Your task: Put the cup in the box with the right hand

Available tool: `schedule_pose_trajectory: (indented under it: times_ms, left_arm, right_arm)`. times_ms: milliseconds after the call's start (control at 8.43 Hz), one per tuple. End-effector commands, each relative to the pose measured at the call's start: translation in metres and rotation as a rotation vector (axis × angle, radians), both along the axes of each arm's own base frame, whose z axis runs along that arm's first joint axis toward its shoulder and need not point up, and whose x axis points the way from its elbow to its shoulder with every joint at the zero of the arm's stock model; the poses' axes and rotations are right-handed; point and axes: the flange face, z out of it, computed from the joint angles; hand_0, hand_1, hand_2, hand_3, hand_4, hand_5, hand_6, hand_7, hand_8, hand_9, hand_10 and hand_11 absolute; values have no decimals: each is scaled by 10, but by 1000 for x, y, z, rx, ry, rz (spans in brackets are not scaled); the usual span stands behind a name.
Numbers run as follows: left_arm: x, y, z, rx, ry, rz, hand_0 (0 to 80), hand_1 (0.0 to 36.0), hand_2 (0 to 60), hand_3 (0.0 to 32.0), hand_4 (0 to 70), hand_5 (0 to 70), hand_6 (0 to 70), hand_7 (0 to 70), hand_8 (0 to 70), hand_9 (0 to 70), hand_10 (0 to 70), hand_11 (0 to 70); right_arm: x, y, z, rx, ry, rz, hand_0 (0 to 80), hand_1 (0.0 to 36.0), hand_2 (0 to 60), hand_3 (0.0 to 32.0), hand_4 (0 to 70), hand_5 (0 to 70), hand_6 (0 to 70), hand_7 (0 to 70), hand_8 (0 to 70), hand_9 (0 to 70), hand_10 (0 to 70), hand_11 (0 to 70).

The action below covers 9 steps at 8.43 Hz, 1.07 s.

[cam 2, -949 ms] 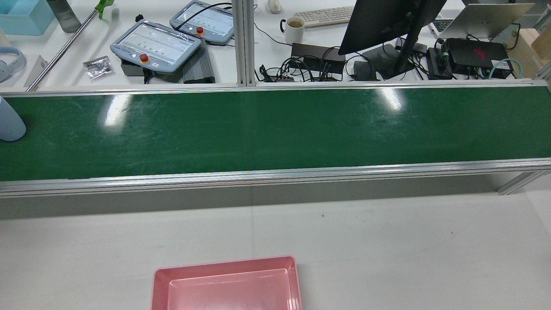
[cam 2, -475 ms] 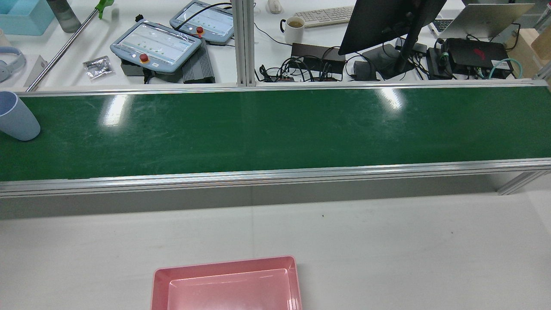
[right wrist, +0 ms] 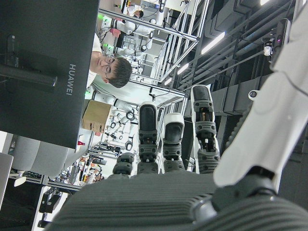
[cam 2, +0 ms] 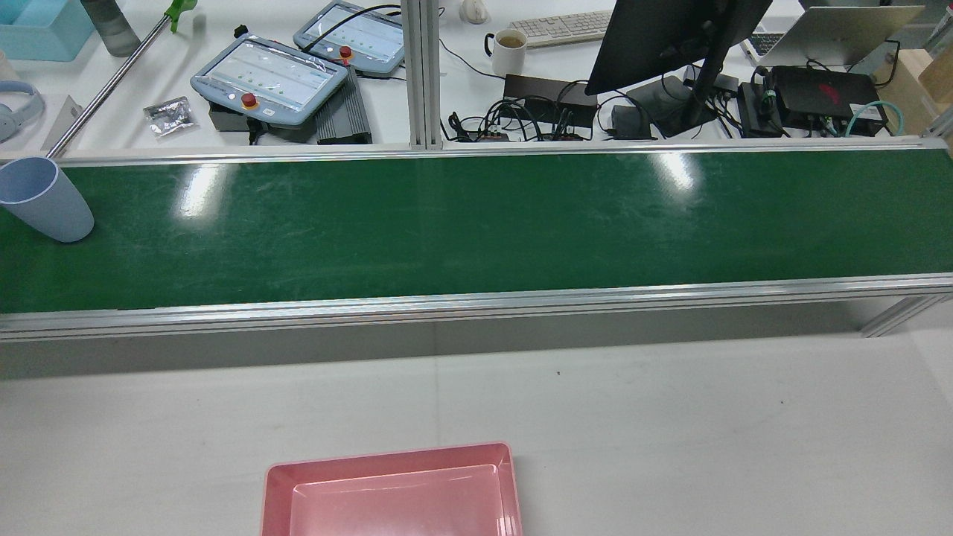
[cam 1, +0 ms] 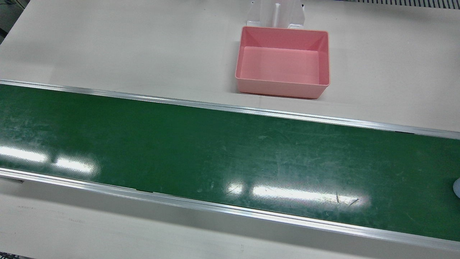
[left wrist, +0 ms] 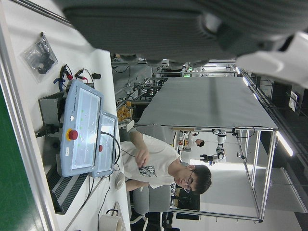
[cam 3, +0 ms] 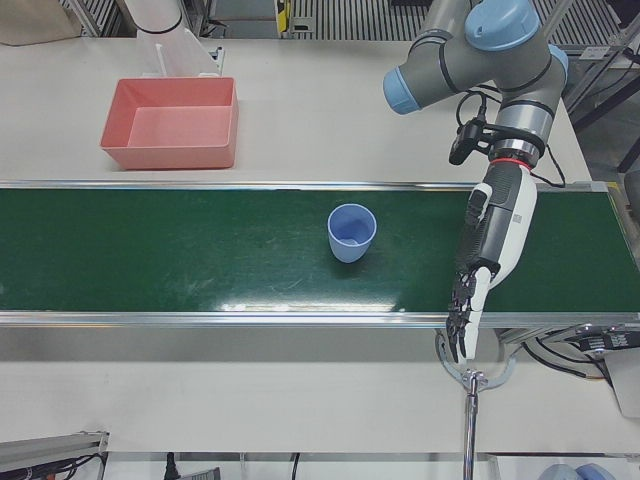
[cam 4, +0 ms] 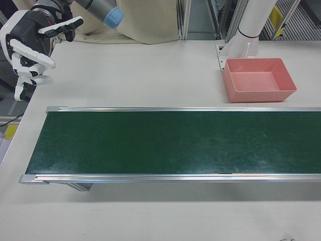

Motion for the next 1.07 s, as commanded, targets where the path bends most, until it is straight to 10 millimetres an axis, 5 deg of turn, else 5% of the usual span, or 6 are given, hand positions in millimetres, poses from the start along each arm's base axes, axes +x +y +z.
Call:
schedule_pose_trajectory:
  times_ms: [0,949]
  left_arm:
    - [0,0,-2,3,0,0,0,0,0,0,0,0,0,0,0,0,0,0]
    - [0,0,-4,6,1,0,0,0,0,0,0,0,0,0,0,0,0,0]
  right_arm:
    - [-1,2,-2,5,0,-3,512,19,0,0,325,50,244,700,239,476,54,85]
    - [-5,15,7,-18,4,-10,505,15,0,0,286,51,237,700,240,480,59,93]
